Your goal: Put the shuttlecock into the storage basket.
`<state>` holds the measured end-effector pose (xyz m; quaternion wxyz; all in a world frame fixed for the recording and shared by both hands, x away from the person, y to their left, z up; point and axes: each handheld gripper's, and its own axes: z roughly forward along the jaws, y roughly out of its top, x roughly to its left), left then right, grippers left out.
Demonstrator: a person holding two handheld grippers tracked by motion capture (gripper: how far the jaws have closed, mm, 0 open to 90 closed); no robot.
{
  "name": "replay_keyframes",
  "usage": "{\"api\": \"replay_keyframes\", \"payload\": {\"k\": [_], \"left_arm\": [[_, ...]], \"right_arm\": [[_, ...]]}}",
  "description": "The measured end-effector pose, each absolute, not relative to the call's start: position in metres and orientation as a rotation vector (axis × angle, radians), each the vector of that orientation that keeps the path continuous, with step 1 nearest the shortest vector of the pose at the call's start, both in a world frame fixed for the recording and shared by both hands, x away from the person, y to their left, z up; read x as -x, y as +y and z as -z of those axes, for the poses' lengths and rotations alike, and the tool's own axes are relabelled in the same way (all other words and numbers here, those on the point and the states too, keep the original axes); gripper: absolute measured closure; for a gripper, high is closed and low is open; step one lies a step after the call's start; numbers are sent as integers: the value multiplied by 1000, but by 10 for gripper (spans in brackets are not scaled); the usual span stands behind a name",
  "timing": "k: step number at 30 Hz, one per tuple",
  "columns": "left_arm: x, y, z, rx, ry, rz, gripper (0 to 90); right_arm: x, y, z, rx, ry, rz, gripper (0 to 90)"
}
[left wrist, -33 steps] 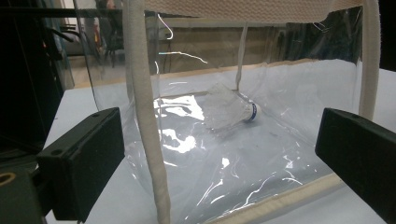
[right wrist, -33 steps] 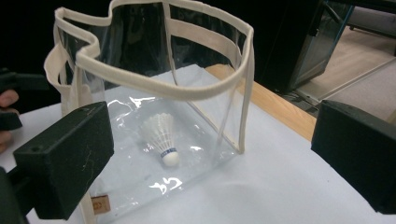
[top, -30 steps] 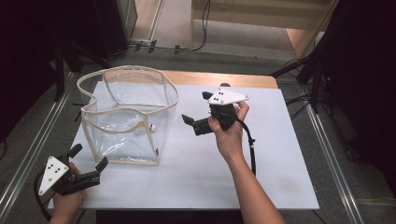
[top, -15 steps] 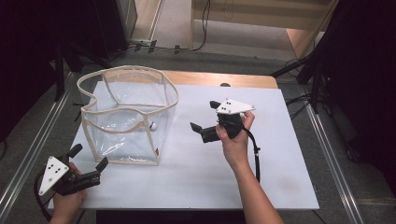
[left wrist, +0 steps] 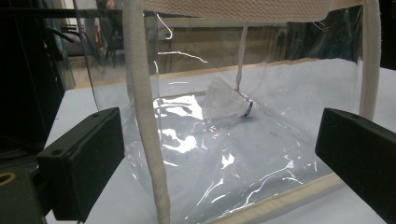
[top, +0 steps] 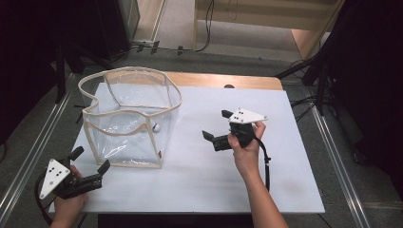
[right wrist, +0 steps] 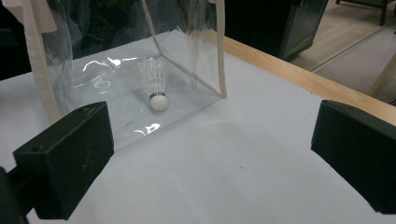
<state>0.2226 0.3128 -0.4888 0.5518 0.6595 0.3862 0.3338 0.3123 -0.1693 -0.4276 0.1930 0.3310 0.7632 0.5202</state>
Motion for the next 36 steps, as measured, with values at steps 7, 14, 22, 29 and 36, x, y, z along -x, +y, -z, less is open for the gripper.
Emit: {"api": "replay_keyframes", "payload": {"k": [7,14,22,29,36], "left_arm": [[-223,313,489,-1559,913,-791,21],[-223,313,489,-1559,913,-791,21],[-223,313,489,-1560,914,-790,21],[-223,313,489,-1559,915,-791,21],[-223,313,489,-1556,918,-790,21]], "right_arm": [[-308,-179,435,-949,2131,-1464,0],[-303,-188,442,-971,2122,-1459,0],[-299,-199,450,-995,2110,-1450,0],[-295,-208,453,-1013,2101,-1440,0],[-291,-216,455,-1033,2087,-1431,0]]}}
